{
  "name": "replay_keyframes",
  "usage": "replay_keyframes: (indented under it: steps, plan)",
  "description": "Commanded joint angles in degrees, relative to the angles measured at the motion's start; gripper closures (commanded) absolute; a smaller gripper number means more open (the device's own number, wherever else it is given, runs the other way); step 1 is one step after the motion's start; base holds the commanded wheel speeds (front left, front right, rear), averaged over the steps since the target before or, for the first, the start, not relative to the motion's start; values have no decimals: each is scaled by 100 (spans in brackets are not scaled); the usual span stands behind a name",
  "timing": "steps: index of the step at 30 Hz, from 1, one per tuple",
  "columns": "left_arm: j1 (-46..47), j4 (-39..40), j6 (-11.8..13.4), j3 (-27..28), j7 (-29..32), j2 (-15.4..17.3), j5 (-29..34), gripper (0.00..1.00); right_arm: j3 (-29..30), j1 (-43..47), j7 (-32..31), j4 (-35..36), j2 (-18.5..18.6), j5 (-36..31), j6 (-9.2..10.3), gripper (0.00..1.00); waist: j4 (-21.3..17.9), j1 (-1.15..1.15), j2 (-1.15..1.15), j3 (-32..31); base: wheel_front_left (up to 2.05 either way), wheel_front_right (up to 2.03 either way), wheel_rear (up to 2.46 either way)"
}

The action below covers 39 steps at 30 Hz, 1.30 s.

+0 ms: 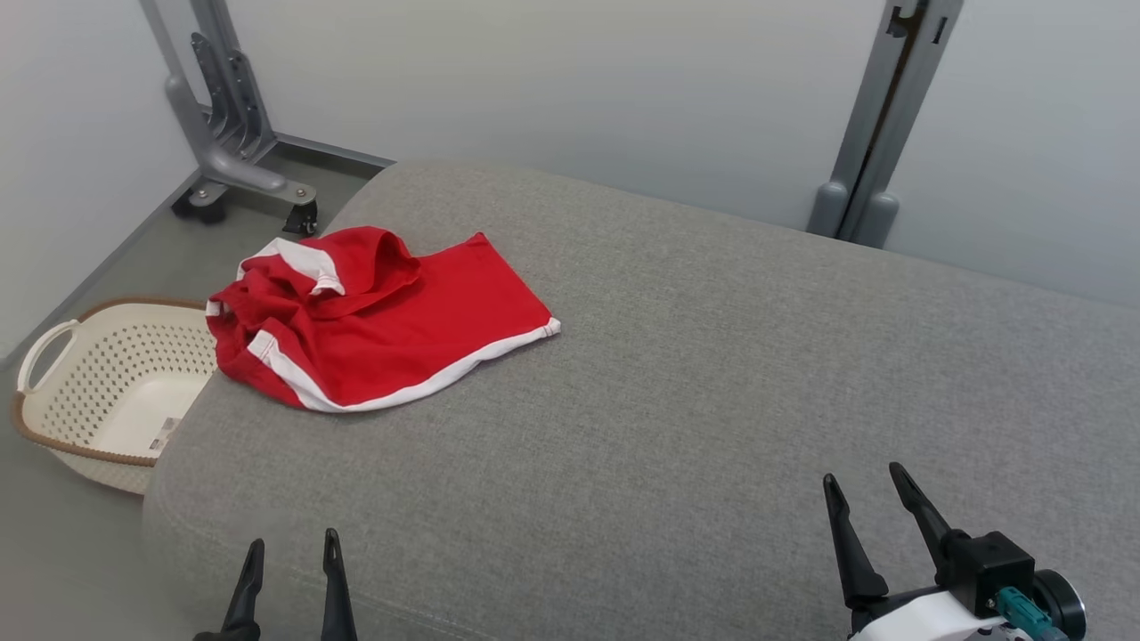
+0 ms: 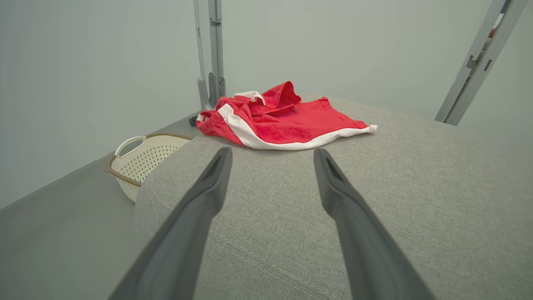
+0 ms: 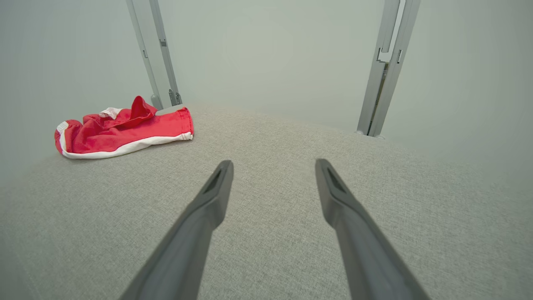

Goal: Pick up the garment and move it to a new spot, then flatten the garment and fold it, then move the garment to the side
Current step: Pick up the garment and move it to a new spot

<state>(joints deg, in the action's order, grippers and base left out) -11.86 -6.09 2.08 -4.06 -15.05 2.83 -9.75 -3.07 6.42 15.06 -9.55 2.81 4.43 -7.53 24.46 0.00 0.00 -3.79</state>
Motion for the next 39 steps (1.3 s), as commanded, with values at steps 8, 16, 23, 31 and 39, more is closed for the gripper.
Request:
replay_keyframes:
  steps: [8, 16, 23, 31, 39]
  plan:
    - [1350, -352, -312, -1, -16, 14, -177, 0, -92, -619, 15, 181, 195, -421, 9, 0, -547, 0, 0, 1344, 0, 0, 0]
    - [3652, -1905, -508, 521, 181, 141, -809, 0, -9, -1488, 14, 380, 529, -377, 9, 0, -1101, 0, 0, 2780, 0, 0, 0]
    - [4911, -3317, -232, 1097, 902, 448, -1369, 0, -17, -1785, 15, 241, 513, -330, 9, 0, -1370, 0, 0, 3139, 0, 0, 0]
    - [5519, -4701, 119, 1425, 1879, 615, -1781, 0, -32, -1959, 14, 169, 555, -293, 9, 0, -1432, 0, 0, 3157, 0, 0, 0]
    - [5386, -5556, 45, 1623, 1957, 572, -2098, 70, -78, -1949, 15, 44, 509, -235, 9, 0, -1429, 0, 0, 2850, 0, 0, 0]
